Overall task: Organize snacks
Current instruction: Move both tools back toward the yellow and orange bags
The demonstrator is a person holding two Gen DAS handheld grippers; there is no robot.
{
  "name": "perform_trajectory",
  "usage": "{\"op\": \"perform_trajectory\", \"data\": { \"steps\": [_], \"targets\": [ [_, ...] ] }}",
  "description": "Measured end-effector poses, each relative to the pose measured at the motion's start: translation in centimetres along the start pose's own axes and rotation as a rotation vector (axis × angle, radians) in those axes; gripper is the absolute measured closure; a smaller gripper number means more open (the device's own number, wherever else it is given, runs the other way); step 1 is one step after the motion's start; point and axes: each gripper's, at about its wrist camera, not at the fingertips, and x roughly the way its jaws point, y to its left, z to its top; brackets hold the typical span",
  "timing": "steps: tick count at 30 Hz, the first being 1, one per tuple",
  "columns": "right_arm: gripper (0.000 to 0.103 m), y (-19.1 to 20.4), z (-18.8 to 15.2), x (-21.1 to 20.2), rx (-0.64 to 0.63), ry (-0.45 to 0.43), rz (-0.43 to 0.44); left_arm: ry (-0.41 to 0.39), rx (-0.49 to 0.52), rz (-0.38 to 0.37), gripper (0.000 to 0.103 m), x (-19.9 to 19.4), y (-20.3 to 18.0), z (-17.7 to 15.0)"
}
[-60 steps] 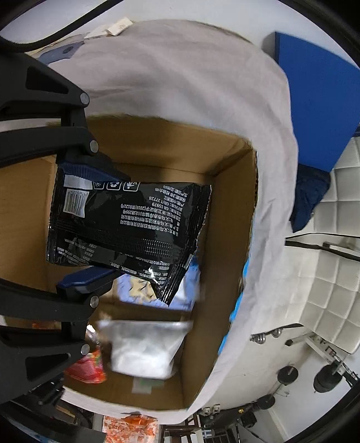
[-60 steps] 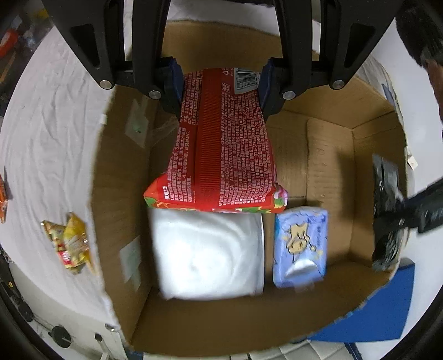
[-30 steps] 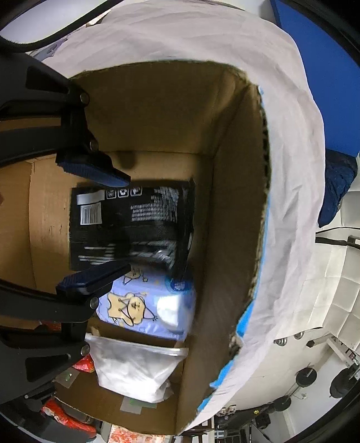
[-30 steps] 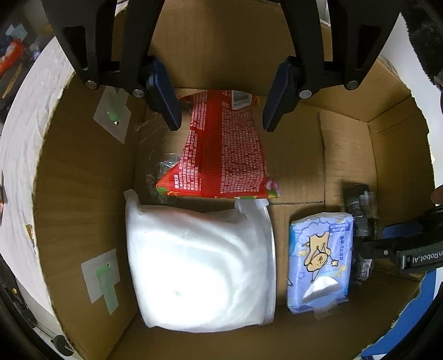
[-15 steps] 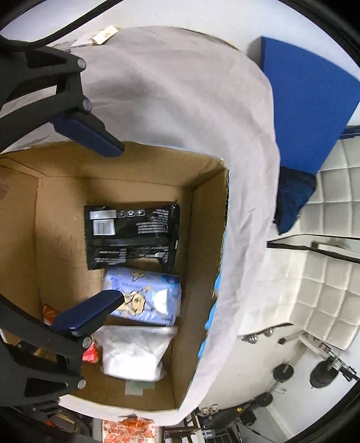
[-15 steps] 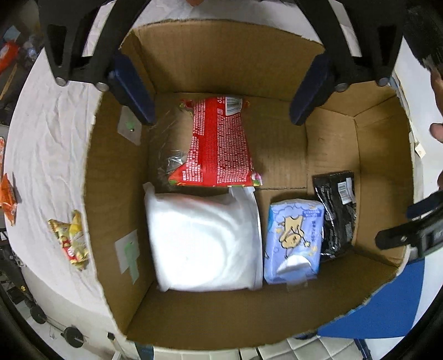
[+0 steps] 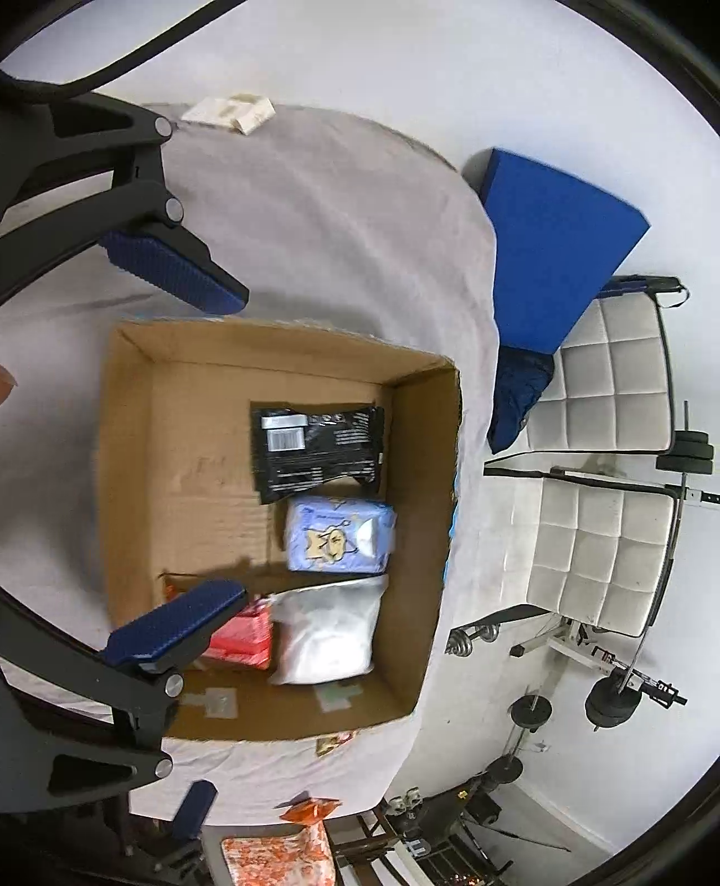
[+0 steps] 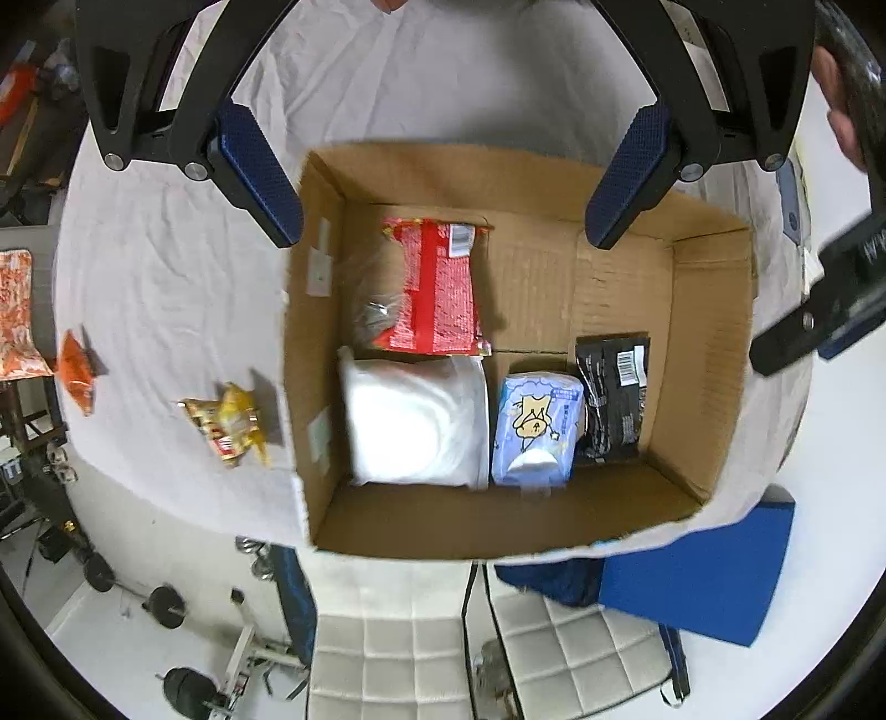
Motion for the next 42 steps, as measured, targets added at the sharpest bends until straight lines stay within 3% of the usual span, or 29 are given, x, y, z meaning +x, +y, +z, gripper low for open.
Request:
{"op": "perform_trajectory", "data": {
  "steps": [12,17,25,29,33,36,39,42],
  "targets": [
    [0.000,-1.6,-4.4,-8.6,0.004,-0.111,0.016,-0.089,-0.003,-0.002,0.005,-7.8,-1.5,-2.8],
    [0.000,-2.0,-5.6,-11.7,0.005,-0.155,0.044,-0.087,0.002,-0.013,0.005,-9.6,-2.0,-4.0],
    [0.000,-4.3,-5.9,-12.8,0.038,-0.143,0.103,-0.083,0.019,-0.054,0.005,-10.6,-4.4,-3.8],
    [0.000,-9.2,-5.7,-12.4,0.124,-0.124,0.090,-0.077,0.100,-0.086,0.005,-9.7,-9.4,-2.5],
    [0.000,-17.0,-5.5,-11.9,0.246,-0.108,0.040,-0.055,0.189,-0.161,0.005,-7.3,-16.5,-0.2],
    [0.000,-23.0,-5.1,-10.9,0.314,-0.084,-0.014,-0.019,0.270,-0.152,0.005,-4.5,-21.7,1.9],
    [0.000,-28.9,-4.4,-9.4,0.366,-0.065,-0.075,0.053,0.302,-0.138,0.005,-0.8,-26.0,3.9],
    [0.000,-34.6,-3.5,-7.3,0.429,-0.042,-0.078,0.179,0.227,-0.185,0.005,4.4,-29.1,6.2]
  ]
}}
